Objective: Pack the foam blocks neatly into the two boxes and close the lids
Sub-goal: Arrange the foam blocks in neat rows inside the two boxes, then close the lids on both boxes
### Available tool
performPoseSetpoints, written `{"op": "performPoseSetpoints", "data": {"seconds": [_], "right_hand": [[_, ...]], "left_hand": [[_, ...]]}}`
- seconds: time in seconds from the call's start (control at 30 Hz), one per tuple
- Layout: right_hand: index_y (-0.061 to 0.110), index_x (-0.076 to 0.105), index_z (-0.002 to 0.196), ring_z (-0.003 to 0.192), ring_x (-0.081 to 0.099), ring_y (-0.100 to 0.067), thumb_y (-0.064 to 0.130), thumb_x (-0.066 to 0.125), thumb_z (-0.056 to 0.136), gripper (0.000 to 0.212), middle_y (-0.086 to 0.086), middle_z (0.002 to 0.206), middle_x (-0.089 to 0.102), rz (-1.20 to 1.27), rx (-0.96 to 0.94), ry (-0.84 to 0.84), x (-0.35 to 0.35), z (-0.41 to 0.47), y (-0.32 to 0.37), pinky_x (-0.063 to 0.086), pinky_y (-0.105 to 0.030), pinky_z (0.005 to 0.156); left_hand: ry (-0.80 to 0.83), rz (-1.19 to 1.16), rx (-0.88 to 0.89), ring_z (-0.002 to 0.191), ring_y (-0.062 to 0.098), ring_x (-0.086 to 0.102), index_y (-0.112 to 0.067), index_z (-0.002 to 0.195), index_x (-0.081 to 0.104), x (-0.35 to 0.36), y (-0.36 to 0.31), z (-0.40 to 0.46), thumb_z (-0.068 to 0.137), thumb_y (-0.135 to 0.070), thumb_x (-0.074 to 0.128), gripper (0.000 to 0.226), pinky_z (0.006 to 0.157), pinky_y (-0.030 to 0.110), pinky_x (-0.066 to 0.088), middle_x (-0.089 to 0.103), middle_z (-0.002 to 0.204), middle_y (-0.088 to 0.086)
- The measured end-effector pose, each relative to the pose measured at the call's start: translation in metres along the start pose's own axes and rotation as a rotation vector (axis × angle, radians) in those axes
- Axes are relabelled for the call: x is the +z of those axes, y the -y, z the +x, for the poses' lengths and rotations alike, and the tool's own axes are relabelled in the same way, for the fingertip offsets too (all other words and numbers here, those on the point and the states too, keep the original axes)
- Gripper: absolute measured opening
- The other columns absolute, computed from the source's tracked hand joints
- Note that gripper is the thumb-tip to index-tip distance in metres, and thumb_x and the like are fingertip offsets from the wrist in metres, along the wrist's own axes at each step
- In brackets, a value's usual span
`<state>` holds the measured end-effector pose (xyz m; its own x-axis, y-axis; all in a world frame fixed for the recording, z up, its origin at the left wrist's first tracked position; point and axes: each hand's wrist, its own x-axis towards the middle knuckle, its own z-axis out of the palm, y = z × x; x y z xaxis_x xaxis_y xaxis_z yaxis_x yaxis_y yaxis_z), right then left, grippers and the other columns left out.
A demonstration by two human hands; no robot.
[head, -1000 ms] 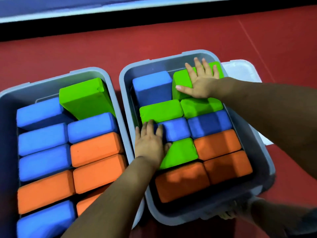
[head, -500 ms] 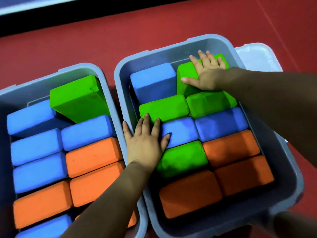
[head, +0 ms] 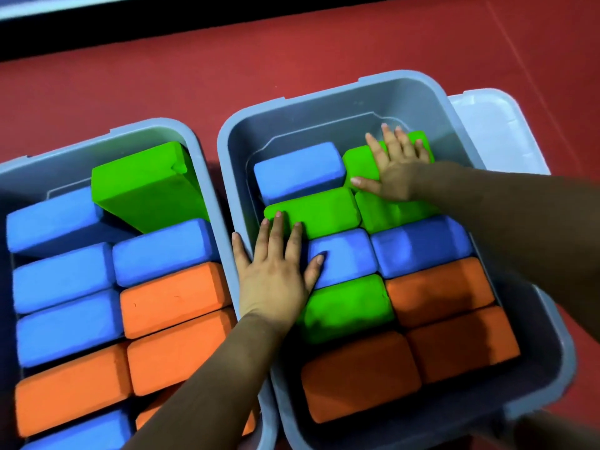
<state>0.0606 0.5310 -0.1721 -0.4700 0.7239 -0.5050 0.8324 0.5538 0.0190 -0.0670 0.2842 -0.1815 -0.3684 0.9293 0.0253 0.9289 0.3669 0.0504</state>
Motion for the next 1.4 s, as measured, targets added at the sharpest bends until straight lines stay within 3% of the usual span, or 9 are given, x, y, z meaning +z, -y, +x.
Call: {"op": "performPoseSetpoints", "data": {"seconds": [0.47, 0.6, 0.7, 0.77, 0.93, 1.03, 1.17, 1.3, 1.4], "right_hand": [[0.032, -0.016, 0.148, 0.144, -0.02, -0.024, 0.081, 0.023, 0.079, 0.093, -0.002, 0.156, -0.026, 0.007, -0.004, 0.017, 0.0, 0.001, 0.006, -0.006, -0.05, 0.115], [0.026, -0.008, 0.151, 0.146, -0.012, -0.025, 0.076, 0.023, 0.085, 0.088, -0.003, 0.158, -0.017, -0.029, 0.054, 0.005, -0.022, 0.019, 0.021, -0.002, -0.05, 0.116], [0.029, 0.009, 0.151, 0.147, 0.001, -0.025, 0.06, 0.025, 0.095, 0.066, -0.002, 0.16, -0.003, 0.05, -0.111, -0.135, -0.025, 0.019, 0.061, 0.001, -0.051, 0.115], [0.034, 0.007, 0.151, 0.147, 0.0, -0.025, 0.055, 0.026, 0.097, 0.06, 0.001, 0.16, -0.004, 0.061, -0.225, -0.115, -0.016, 0.013, 0.089, 0.0, -0.051, 0.116], [0.038, 0.009, 0.15, 0.147, 0.001, -0.025, 0.054, 0.036, 0.095, 0.063, 0.004, 0.16, 0.0, 0.108, -0.177, -0.122, 0.005, -0.01, 0.094, 0.002, -0.049, 0.116], [0.036, 0.013, 0.15, 0.147, 0.0, -0.025, 0.052, 0.038, 0.095, 0.062, 0.002, 0.16, -0.002, 0.138, -0.222, -0.004, -0.007, -0.015, 0.083, 0.004, -0.049, 0.117], [0.025, 0.025, 0.149, 0.147, 0.009, -0.022, 0.046, 0.04, 0.097, 0.058, -0.009, 0.16, 0.002, 0.339, -0.189, 0.043, -0.027, -0.042, 0.104, 0.006, -0.028, 0.116], [0.023, 0.03, 0.148, 0.146, 0.014, -0.019, 0.04, 0.049, 0.095, 0.058, -0.016, 0.158, 0.008, 0.496, -0.233, 0.022, -0.015, -0.118, 0.109, 0.014, -0.024, 0.114], [0.02, 0.028, 0.148, 0.146, 0.014, -0.023, 0.039, 0.051, 0.094, 0.061, -0.022, 0.156, 0.012, 0.52, -0.149, 0.033, -0.014, -0.168, 0.078, 0.018, -0.027, 0.114]], "left_hand": [[0.026, 0.006, -0.011, 0.134, 0.028, 0.043, -0.017, 0.132, 0.055, 0.001, 0.0, 0.0, 0.089, -0.061, 0.034, 0.065, 0.109, 0.062, 0.011, 0.047, 0.144, 0.011], [0.035, -0.007, -0.023, 0.133, 0.029, 0.044, -0.016, 0.131, 0.056, 0.002, 0.0, 0.001, 0.089, -0.062, 0.035, 0.065, 0.109, 0.062, 0.012, 0.048, 0.143, 0.012], [0.034, -0.022, -0.03, 0.133, 0.028, 0.044, -0.016, 0.132, 0.056, 0.001, 0.0, 0.001, 0.089, -0.062, 0.035, 0.066, 0.109, 0.062, 0.012, 0.048, 0.143, 0.011], [0.017, -0.035, -0.025, 0.134, 0.028, 0.044, -0.016, 0.133, 0.055, 0.002, 0.0, 0.001, 0.089, -0.062, 0.035, 0.066, 0.109, 0.062, 0.011, 0.048, 0.144, 0.011], [0.038, -0.052, -0.034, 0.135, 0.027, 0.042, -0.015, 0.135, 0.052, 0.003, 0.001, 0.002, 0.089, -0.063, 0.033, 0.069, 0.109, 0.06, 0.008, 0.047, 0.144, 0.01], [0.042, -0.064, -0.027, 0.135, 0.026, 0.042, -0.015, 0.135, 0.053, 0.001, 0.001, 0.001, 0.089, -0.064, 0.032, 0.07, 0.11, 0.059, 0.008, 0.047, 0.145, 0.01], [0.066, -0.182, -0.019, 0.137, 0.025, 0.039, -0.014, 0.135, 0.052, -0.011, 0.002, 0.0, 0.088, -0.065, 0.027, 0.074, 0.112, 0.059, 0.006, 0.045, 0.146, 0.008], [0.137, -0.356, -0.007, 0.144, 0.018, 0.026, -0.014, 0.144, 0.039, -0.028, 0.009, -0.002, 0.085, -0.067, 0.023, 0.082, 0.114, 0.055, -0.002, 0.032, 0.154, 0.005], [0.359, -0.504, -0.1, 0.148, 0.018, 0.009, -0.017, 0.149, 0.028, -0.046, 0.017, 0.001, 0.091, -0.063, 0.038, 0.075, 0.117, 0.043, -0.003, 0.009, 0.161, 0.005]]}}
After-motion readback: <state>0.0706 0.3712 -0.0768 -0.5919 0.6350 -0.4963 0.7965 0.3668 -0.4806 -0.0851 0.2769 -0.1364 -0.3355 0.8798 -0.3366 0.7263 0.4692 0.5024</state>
